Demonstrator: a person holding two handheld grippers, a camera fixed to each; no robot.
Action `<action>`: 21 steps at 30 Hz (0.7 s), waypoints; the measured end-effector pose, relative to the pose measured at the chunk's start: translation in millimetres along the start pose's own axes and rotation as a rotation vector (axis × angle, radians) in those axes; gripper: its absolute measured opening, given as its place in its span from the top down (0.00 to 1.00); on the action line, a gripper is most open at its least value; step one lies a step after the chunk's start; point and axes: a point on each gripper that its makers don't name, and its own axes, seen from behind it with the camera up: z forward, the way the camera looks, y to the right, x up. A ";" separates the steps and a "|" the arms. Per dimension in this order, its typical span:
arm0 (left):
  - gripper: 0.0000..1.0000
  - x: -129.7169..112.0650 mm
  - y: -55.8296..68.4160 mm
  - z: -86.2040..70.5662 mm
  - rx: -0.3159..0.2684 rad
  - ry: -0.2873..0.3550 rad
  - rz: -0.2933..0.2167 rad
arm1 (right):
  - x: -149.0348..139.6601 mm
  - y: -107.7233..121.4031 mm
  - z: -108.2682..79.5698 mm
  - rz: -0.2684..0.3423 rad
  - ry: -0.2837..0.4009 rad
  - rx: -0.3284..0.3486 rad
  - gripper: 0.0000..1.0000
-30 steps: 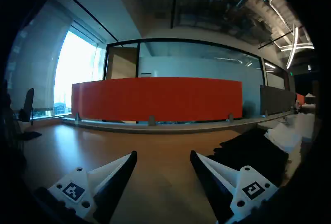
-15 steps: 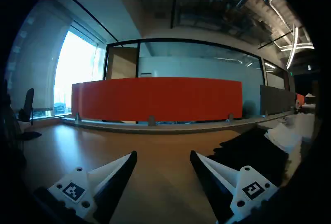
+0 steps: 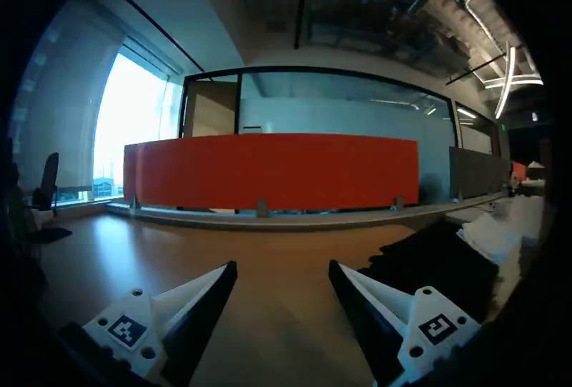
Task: Fold towel
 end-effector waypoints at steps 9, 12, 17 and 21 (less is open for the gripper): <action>0.07 0.4 -0.3 0.1 0.000 0.000 0.000 | -0.2 0.2 0.3 0.000 0.000 0.000 0.01; 0.07 0.4 -0.4 0.3 -0.001 -0.001 -0.001 | 0.0 0.0 0.3 0.000 0.000 0.000 0.01; 0.07 0.2 0.6 0.3 -0.005 -0.001 -0.002 | -0.1 0.1 0.1 0.000 0.000 0.000 0.01; 0.07 0.3 0.9 -0.1 -0.008 -0.001 -0.002 | 0.0 -0.2 0.1 0.000 0.000 0.000 0.01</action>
